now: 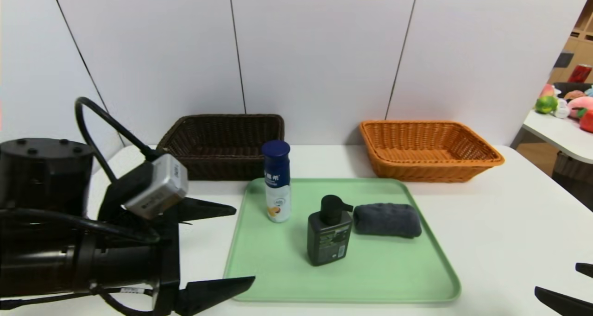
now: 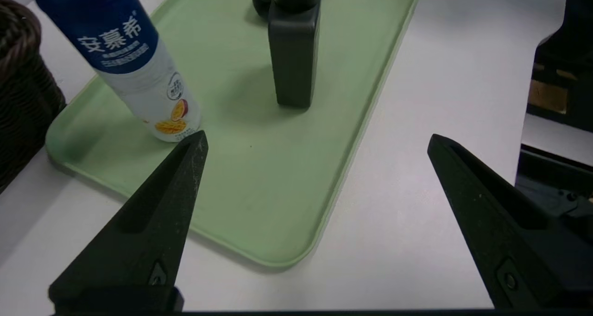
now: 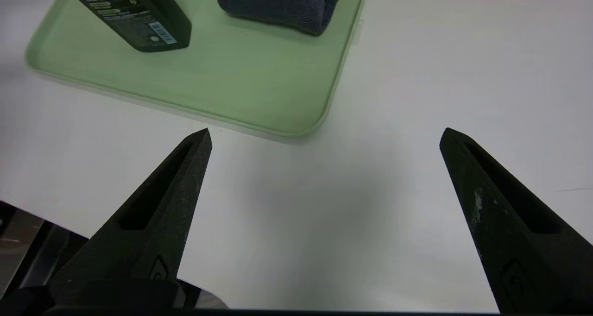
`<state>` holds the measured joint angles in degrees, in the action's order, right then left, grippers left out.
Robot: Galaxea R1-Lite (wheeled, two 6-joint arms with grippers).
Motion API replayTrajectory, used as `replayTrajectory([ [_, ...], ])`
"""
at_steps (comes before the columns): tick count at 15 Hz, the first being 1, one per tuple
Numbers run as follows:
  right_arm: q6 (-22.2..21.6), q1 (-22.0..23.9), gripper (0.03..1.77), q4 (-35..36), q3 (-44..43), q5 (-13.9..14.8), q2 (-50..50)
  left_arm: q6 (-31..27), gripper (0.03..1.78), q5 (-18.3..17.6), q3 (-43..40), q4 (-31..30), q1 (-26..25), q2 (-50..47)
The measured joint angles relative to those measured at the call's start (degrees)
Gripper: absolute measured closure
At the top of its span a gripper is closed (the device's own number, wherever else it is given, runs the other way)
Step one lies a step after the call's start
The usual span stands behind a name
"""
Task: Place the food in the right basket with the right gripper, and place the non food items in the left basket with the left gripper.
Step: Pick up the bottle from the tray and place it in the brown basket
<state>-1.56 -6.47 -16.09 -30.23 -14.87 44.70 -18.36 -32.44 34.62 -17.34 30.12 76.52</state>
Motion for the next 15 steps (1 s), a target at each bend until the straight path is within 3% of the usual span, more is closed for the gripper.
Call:
replayTrajectory([
  [3, -0.01, -0.02, 0.1, 0.06, 0.28, -0.15, 0.0, -2.69, 0.12, -0.09, -0.2, -5.16, 2.36, 6.14],
  [11, 0.07, 0.0, 0.1, 0.88, 0.52, -0.09, -0.2, -2.63, 0.12, 0.0, 0.13, -16.24, 6.12, 18.71],
  [15, 0.11, 0.0, 0.1, 0.9, 0.59, -0.11, -0.8, -2.12, 0.12, -0.16, 0.07, -25.8, 6.86, 25.03],
])
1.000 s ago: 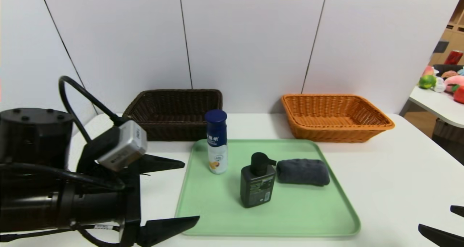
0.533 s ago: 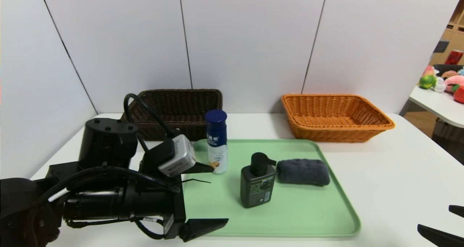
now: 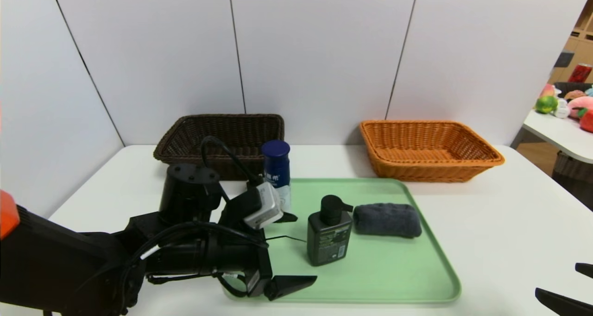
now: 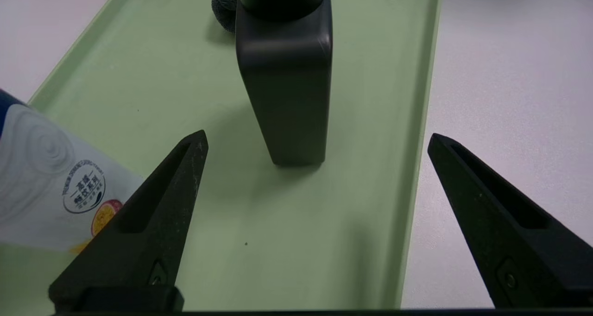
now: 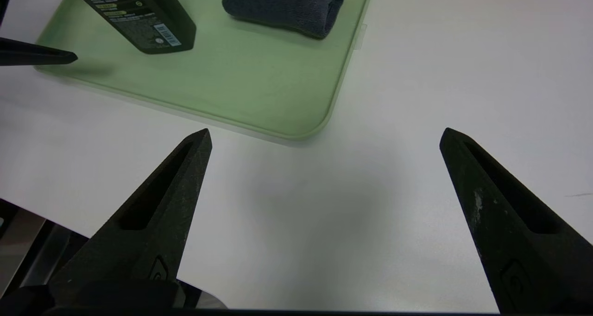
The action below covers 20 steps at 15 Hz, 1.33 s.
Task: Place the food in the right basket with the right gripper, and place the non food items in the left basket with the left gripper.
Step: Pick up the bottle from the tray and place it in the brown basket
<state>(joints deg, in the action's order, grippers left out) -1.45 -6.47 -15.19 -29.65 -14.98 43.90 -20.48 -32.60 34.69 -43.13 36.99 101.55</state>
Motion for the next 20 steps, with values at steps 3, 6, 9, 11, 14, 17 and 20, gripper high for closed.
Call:
replayTrajectory([
  [3, -0.02, 0.0, 0.1, 0.0, 0.0, -0.01, -0.33, 0.09, 0.12, -0.01, 0.88, -0.61, 0.16, 2.65],
  [6, -0.02, 0.0, 0.1, -0.02, 0.05, -0.04, -0.4, 1.63, 0.12, -0.01, 2.84, -0.72, 0.5, 4.46],
  [9, -0.02, -0.02, 0.1, -0.02, 0.07, -0.09, -0.44, 2.12, 0.12, 0.0, 5.38, -0.72, 1.4, 5.9],
  [11, -0.04, 0.0, 0.1, -0.02, 0.07, 0.0, -0.57, 2.12, 0.12, -0.01, 6.56, -0.72, 2.12, 6.94],
  [14, 0.02, 0.0, 0.1, -0.02, 0.24, 0.05, -1.05, 2.24, 0.12, 0.0, 8.44, -1.93, 3.17, 8.98],
  [17, 0.0, -0.02, 0.1, -0.33, 0.3, 0.16, -1.68, 3.25, 0.12, 0.0, 10.2, -5.84, 3.61, 11.22],
  [20, -0.02, 0.0, 0.1, -0.57, 0.3, 0.13, -2.26, 4.56, 0.12, 0.0, 10.47, -6.68, 4.39, 12.2],
])
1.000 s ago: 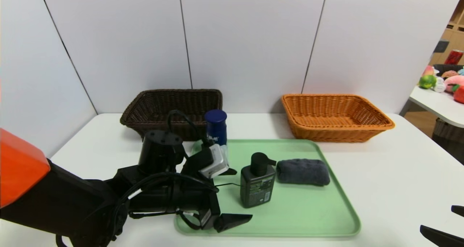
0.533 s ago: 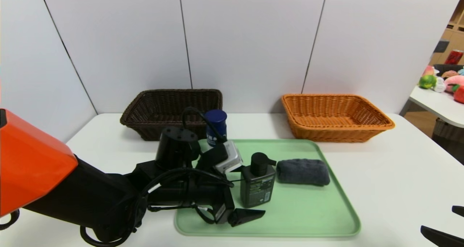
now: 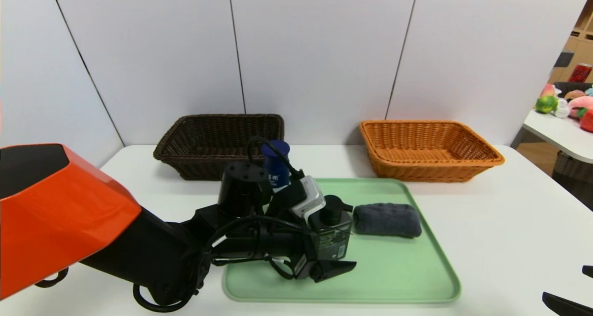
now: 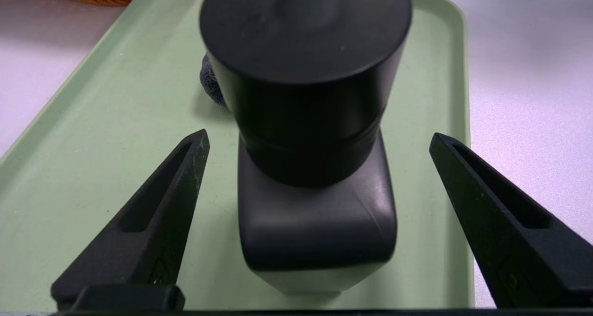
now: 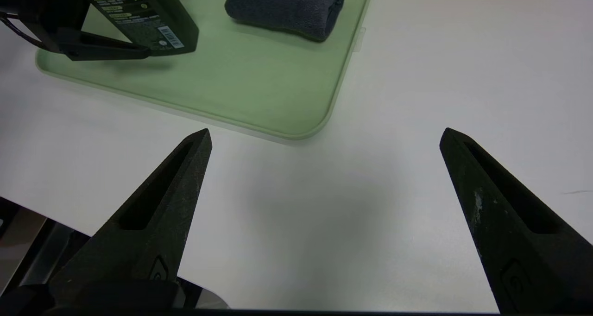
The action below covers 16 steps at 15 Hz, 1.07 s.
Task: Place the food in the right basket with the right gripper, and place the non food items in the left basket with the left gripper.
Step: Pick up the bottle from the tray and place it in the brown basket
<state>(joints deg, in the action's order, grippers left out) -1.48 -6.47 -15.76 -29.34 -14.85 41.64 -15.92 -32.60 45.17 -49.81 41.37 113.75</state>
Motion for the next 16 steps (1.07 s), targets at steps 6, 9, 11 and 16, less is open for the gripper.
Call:
replayTrajectory([
  [6, 0.0, 0.0, 0.1, 0.22, 0.33, 0.02, -0.41, 0.24, 0.39, 0.16, 0.0, 0.0, 0.21, 0.59],
  [9, 0.0, 0.0, 0.1, 0.33, 0.35, 0.0, -0.61, -0.04, 0.82, 0.13, -0.07, -0.07, 0.27, 0.78],
  [11, 0.0, 0.0, 0.1, 0.3, 0.35, 0.05, -0.69, 0.02, 1.0, 0.18, -0.07, -0.1, 0.29, 0.83],
  [16, -0.01, 0.0, 0.1, 0.46, 0.6, 0.0, -1.32, 0.0, 1.19, 0.16, -0.55, -0.02, 0.46, -0.18],
])
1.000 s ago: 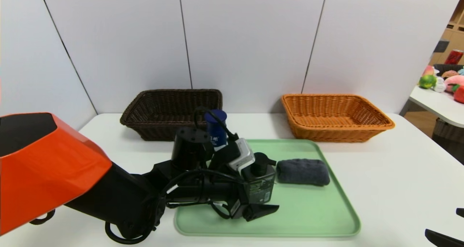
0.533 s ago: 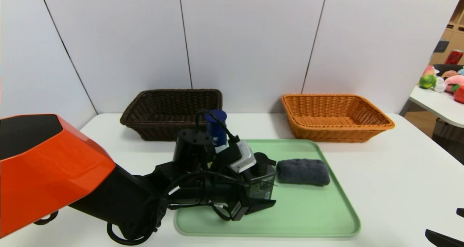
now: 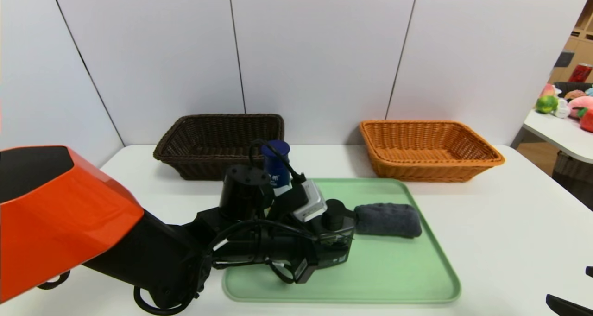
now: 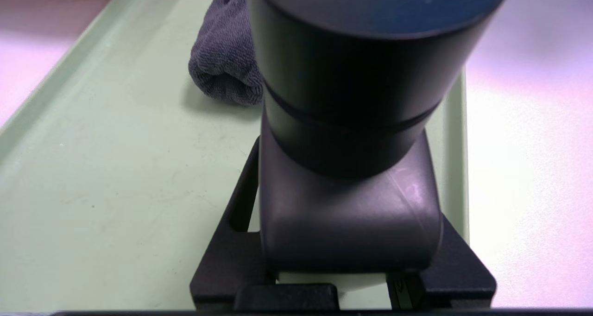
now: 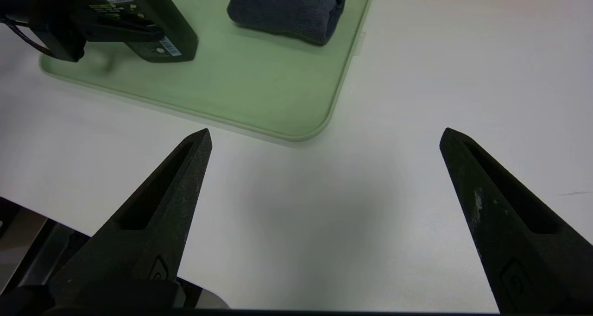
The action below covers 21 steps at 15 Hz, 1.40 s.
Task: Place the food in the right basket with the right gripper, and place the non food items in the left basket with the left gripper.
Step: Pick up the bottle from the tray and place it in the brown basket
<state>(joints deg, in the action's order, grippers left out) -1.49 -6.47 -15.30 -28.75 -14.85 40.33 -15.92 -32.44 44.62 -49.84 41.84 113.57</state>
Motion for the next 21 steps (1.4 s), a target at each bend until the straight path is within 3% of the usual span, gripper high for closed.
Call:
replayTrajectory([
  [9, -0.16, 0.0, 0.1, 0.04, 0.3, -0.06, -0.76, 3.11, 1.19, -0.02, -0.63, 1.46, -0.02, -10.46],
  [13, -0.13, 0.0, 0.1, 0.06, 0.72, -0.24, -0.78, 3.69, 1.19, 0.57, 0.98, 7.5, -0.22, -17.32],
  [17, -0.18, 0.0, 0.1, 0.01, 1.35, -0.34, -1.39, 4.95, 1.19, 4.35, 5.66, 13.76, -1.02, -22.94],
  [21, -0.27, 0.0, 0.1, 0.01, 1.71, -0.33, -2.68, 5.45, 1.19, 4.9, 11.89, 18.33, -6.4, -25.02],
])
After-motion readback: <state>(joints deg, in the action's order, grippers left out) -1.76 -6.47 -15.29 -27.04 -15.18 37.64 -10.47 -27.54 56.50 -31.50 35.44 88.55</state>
